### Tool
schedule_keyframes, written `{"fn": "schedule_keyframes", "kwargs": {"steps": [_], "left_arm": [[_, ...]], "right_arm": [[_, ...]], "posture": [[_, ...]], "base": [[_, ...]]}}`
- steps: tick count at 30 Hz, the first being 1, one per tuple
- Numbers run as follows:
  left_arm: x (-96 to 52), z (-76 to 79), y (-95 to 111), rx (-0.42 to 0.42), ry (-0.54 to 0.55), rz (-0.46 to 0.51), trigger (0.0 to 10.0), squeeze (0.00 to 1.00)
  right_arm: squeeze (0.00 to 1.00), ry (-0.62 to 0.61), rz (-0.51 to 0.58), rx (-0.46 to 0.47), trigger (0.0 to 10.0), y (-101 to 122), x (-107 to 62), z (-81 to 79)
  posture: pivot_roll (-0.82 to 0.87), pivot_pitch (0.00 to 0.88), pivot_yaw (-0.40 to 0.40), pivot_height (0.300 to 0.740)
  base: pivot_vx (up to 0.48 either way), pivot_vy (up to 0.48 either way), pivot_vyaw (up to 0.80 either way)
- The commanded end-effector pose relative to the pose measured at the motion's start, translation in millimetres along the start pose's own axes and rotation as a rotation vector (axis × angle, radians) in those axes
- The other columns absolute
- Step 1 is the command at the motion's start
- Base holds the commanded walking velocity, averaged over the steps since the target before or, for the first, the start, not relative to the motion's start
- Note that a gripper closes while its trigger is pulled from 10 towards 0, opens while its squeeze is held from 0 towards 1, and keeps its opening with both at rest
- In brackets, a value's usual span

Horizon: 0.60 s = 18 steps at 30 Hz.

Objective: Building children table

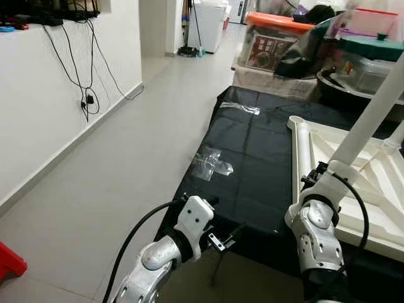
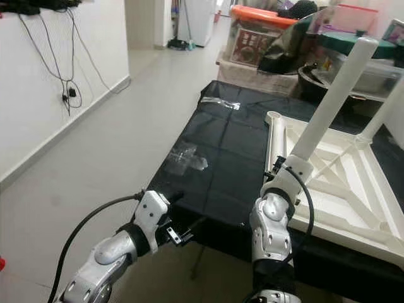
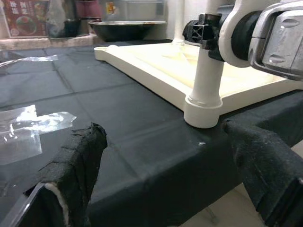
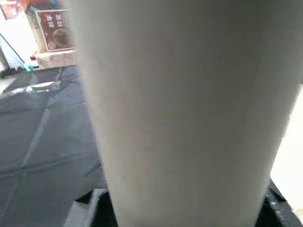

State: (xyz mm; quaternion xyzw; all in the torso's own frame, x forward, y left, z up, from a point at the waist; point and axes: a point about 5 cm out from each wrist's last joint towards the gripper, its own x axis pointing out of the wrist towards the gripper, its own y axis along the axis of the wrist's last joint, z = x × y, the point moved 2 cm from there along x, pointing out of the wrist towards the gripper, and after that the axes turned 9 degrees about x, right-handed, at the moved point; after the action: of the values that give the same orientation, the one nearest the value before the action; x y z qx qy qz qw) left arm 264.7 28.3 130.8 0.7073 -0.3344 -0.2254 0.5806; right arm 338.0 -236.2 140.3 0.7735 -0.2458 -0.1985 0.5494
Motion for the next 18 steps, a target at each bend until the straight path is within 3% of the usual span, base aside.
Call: {"fn": "schedule_keyframes", "kwargs": {"steps": [1,2,4,5,8,11,12,14,15,17,18], "left_arm": [[0.8,3.0,-4,0.0,-0.008,-0.016,10.0,0.0],[0.9,2.9,-3,0.0,-0.008,-0.016,10.0,0.0],[1.1,2.8,-3,0.0,-0.009,-0.016,10.0,0.0],[1.1,2.8,-3,0.0,-0.008,-0.015,10.0,0.0],[1.1,2.6,-3,0.001,-0.008,-0.014,10.0,0.0],[1.1,2.4,-3,0.001,-0.007,-0.014,10.0,0.0],[1.1,2.4,-3,0.001,-0.007,-0.014,10.0,0.0],[1.3,2.4,-3,0.0,-0.008,-0.015,10.0,0.0],[1.3,2.4,-3,0.0,-0.008,-0.015,10.0,0.0],[1.5,2.6,-3,0.0,-0.008,-0.014,10.0,0.0],[1.5,2.6,-3,0.0,-0.008,-0.014,10.0,0.0]], "right_arm": [[0.85,-0.013,-0.024,0.01,10.0,-6,1.9,3.3],[1.0,0.02,0.0,0.009,10.0,-4,3.5,-2.1],[1.0,0.075,0.035,0.015,10.0,0,6.4,-9.3],[0.0,0.13,0.05,0.029,10.0,3,8.0,-13.3],[0.0,0.227,0.048,0.062,10.0,9,9.5,-19.4],[0.0,0.481,-0.026,0.092,10.0,14,11.2,-31.4],[0.0,0.481,-0.026,0.092,10.0,14,11.2,-31.4],[0.0,0.694,-0.118,0.114,10.0,16,7.2,-37.6],[0.0,0.694,-0.118,0.114,10.0,16,7.2,-37.6],[0.0,0.873,-0.166,0.123,10.0,18,-3.7,-43.7],[0.0,0.873,-0.166,0.123,10.0,18,-3.7,-43.7]], "posture": [[0.15,0.0,-0.118,0.74],[0.15,0.0,-0.122,0.74],[0.15,0.0,-0.122,0.74],[0.16,0.0,-0.122,0.74],[0.15,0.0,-0.121,0.74],[0.15,0.0,-0.121,0.74],[0.15,0.0,-0.121,0.74],[0.15,0.0,-0.121,0.74],[0.15,0.0,-0.121,0.74],[0.15,0.0,-0.121,0.74],[0.15,0.0,-0.121,0.74]], "base": [[0.0,0.0,0.0],[0.0,0.0,0.0],[0.0,0.0,0.0],[0.0,0.0,0.0],[0.0,0.0,0.0],[0.0,0.0,0.0],[0.0,0.0,0.0],[0.0,0.0,0.0],[0.0,0.0,0.0],[0.0,0.0,0.0],[0.0,0.0,0.0]]}}
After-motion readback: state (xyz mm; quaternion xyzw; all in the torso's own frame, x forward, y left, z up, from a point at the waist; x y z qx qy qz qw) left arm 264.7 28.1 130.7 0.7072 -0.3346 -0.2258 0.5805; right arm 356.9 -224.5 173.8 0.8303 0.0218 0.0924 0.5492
